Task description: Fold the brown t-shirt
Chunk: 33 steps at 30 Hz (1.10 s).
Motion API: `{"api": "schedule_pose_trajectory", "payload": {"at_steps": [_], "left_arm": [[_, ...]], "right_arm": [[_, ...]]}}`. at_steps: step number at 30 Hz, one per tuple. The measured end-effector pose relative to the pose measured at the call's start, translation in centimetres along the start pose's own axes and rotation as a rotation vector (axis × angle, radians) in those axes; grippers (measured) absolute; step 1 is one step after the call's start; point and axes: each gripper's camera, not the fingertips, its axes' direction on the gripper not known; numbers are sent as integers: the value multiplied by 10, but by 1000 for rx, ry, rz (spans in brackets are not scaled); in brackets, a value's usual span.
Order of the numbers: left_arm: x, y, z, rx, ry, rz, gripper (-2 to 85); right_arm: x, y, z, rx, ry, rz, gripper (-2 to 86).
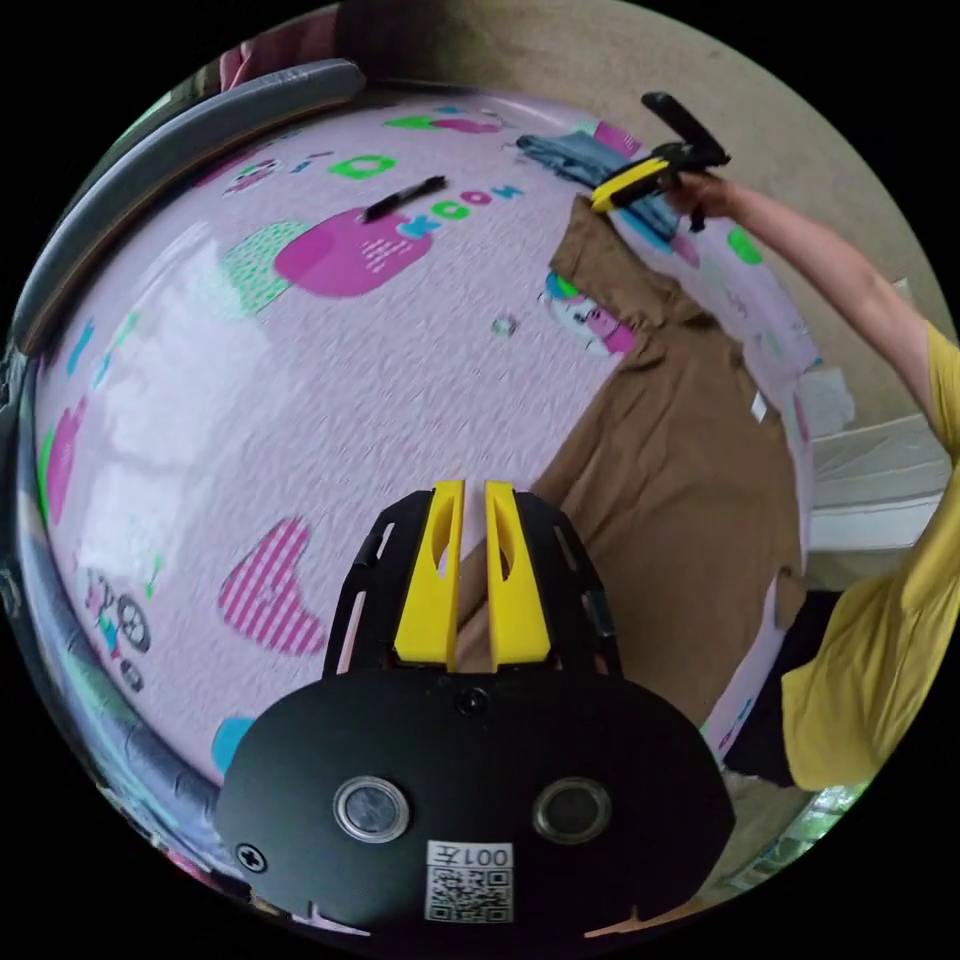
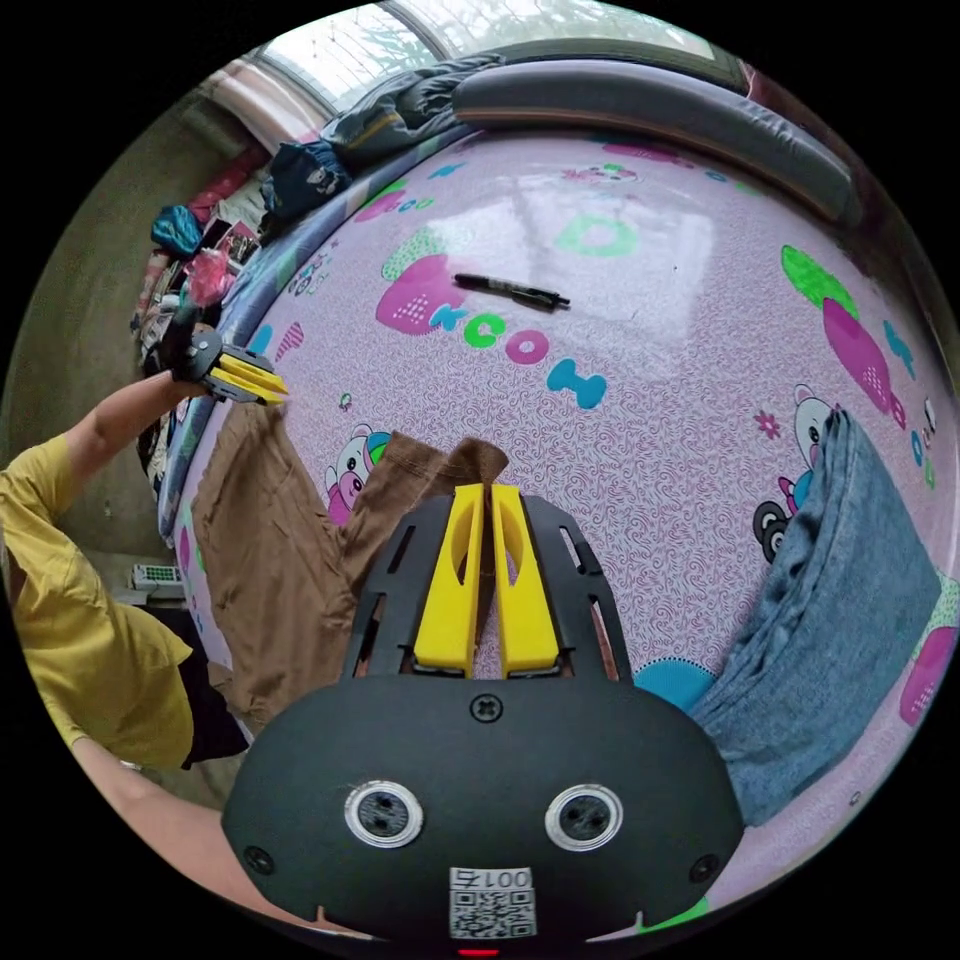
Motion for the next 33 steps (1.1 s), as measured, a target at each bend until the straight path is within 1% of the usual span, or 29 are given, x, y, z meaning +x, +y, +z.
{"api": "schedule_pose_trajectory", "payload": {"at_steps": [2, 5, 7, 13, 21, 27, 28, 33], "left_arm": [[-2, 24, -8, -76, -61, 43, 17], [-1, 44, -19, -117, -109, 89, 34], [1, 51, -22, -136, -144, 118, 37], [13, 54, -3, -299, -239, 228, 46], [30, 38, -5, -290, -268, 241, 50], [42, 21, -1, -362, -192, 266, 11], [46, 18, 1, -398, -167, 281, -2], [72, 15, 2, -429, -202, 355, -16]], "right_arm": [[2, 4, -2, -12, 7, 10, 8], [3, 9, -3, -19, 19, 24, 7], [3, 11, -3, -10, 17, 33, 7], [5, 20, -2, 22, -13, 55, 7], [3, 31, -5, 28, -36, 47, 7], [-3, 39, -11, 40, -54, 34, 6], [-4, 40, -12, 43, -53, 32, 6], [-16, 52, -20, 58, -51, 14, 6]]}}
